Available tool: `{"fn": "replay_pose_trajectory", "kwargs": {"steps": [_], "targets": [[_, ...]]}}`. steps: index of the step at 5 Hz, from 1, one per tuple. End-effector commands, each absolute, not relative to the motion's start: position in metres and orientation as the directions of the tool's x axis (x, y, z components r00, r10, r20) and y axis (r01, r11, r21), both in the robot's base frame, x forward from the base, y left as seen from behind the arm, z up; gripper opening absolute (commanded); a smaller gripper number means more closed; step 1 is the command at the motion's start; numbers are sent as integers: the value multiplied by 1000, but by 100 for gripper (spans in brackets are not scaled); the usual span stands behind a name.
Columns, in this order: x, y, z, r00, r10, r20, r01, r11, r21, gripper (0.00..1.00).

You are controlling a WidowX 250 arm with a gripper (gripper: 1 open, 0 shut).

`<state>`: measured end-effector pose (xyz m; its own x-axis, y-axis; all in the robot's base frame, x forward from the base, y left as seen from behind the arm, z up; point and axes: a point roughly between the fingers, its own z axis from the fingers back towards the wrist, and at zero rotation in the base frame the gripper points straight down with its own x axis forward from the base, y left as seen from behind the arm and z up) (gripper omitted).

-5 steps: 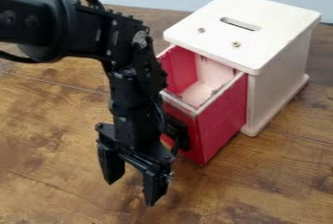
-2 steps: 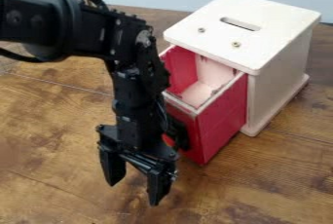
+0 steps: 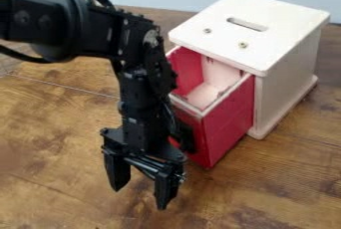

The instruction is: Close the drawer

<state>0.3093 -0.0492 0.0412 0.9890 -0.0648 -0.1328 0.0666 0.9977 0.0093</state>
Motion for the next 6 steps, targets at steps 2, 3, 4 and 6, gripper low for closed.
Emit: {"fn": "replay_pose_trajectory", "kwargs": {"steps": [2, 3, 4, 6], "targets": [[352, -46, 85, 989, -130, 72, 130, 992, 2, 100], [350, -51, 87, 985, -156, 71, 156, 988, 0, 100], [349, -57, 88, 981, -182, 70, 182, 983, -2, 100], [350, -58, 89, 981, -183, 67, 184, 983, -5, 100]]}}
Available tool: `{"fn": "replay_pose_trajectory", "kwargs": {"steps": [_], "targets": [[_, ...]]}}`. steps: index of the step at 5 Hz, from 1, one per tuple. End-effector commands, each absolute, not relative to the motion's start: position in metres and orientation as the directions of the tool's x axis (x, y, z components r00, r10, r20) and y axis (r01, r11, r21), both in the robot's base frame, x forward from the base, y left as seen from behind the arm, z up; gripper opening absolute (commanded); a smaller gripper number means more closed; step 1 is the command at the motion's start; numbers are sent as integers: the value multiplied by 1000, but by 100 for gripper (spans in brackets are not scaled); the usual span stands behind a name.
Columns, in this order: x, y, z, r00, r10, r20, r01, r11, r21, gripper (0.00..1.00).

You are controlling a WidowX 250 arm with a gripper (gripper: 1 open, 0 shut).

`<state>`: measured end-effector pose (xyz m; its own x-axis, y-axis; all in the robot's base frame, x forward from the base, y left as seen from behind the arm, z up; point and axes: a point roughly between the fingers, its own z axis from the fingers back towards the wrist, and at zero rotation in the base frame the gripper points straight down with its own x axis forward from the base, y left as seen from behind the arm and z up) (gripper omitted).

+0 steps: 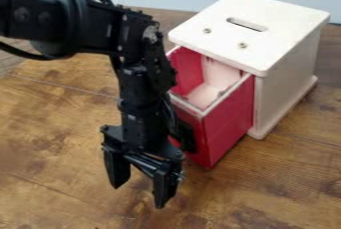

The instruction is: Close the drawer

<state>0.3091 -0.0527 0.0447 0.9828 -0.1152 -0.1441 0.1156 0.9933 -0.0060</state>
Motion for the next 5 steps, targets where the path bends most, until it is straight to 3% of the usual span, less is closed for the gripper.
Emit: {"fn": "replay_pose_trajectory", "kwargs": {"steps": [1, 2, 3, 5], "targets": [[354, -65, 88, 979, -193, 64, 194, 981, -7, 100], [366, -73, 87, 973, -209, 96, 210, 978, -6, 100], [375, -74, 70, 978, -182, 103, 183, 983, -7, 100], [388, -71, 70, 984, -109, 138, 110, 994, 2, 100]]}}
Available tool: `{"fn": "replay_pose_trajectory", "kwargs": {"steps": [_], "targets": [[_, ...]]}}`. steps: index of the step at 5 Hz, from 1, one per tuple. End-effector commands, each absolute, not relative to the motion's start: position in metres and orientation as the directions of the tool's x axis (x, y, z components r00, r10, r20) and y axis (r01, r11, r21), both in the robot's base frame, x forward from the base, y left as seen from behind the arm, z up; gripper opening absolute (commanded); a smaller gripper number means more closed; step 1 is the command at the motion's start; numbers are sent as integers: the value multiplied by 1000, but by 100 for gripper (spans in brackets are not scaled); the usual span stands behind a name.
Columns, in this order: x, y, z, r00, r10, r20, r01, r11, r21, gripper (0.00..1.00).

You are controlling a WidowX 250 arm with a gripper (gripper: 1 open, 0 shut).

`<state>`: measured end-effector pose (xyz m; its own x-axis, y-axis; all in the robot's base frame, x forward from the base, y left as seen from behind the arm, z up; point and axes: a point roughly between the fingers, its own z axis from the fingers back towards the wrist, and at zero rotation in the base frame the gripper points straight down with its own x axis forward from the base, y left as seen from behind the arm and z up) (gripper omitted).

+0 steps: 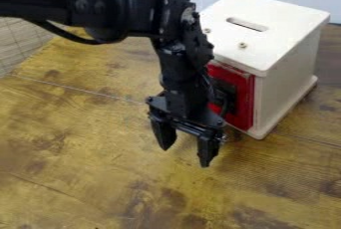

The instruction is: Close the drawer

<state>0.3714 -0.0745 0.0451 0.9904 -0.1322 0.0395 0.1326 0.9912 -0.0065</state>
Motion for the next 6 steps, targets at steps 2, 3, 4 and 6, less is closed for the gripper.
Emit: {"fn": "replay_pose_trajectory", "kwargs": {"steps": [2, 3, 4, 6], "targets": [[385, -83, 68, 983, -117, 139, 118, 993, 1, 100], [381, -84, 74, 987, -84, 140, 85, 996, 1, 100], [378, -85, 81, 989, -50, 142, 50, 999, 3, 100], [376, -77, 80, 989, -39, 143, 39, 999, 4, 100]]}}
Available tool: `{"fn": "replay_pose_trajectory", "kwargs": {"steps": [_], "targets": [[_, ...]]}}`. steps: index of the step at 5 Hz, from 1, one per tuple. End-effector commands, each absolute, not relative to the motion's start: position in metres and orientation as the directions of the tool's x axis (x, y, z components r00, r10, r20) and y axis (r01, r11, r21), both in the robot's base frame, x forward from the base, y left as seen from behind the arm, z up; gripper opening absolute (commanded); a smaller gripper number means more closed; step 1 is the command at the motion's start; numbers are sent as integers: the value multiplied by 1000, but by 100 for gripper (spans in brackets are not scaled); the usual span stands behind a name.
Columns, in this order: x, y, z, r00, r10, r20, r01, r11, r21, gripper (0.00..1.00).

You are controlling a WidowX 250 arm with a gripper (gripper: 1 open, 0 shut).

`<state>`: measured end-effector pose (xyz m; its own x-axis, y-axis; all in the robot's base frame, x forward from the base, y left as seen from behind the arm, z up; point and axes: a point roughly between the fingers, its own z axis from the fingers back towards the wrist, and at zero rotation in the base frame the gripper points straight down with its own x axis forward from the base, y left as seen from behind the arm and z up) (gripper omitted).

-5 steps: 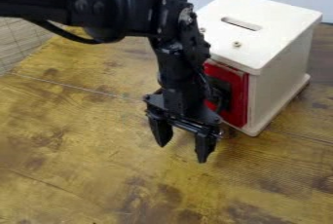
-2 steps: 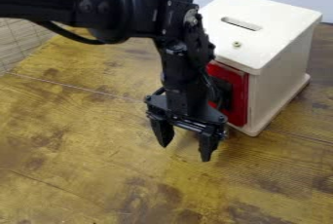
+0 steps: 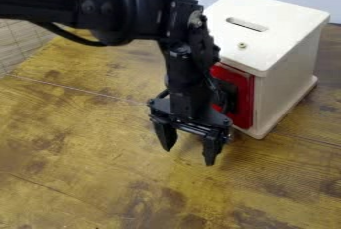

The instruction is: Close the drawer

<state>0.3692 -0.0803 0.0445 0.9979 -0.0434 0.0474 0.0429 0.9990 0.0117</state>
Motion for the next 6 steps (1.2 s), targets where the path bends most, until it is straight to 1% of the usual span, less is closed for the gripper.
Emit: {"fn": "replay_pose_trajectory", "kwargs": {"steps": [1, 3, 5, 6], "targets": [[377, -85, 79, 988, -61, 144, 61, 998, 5, 100], [379, -70, 77, 991, 25, 132, -26, 1000, 4, 100], [372, -68, 83, 993, -14, 119, 14, 1000, 4, 100], [369, -59, 85, 994, -11, 112, 10, 1000, 4, 100]]}}
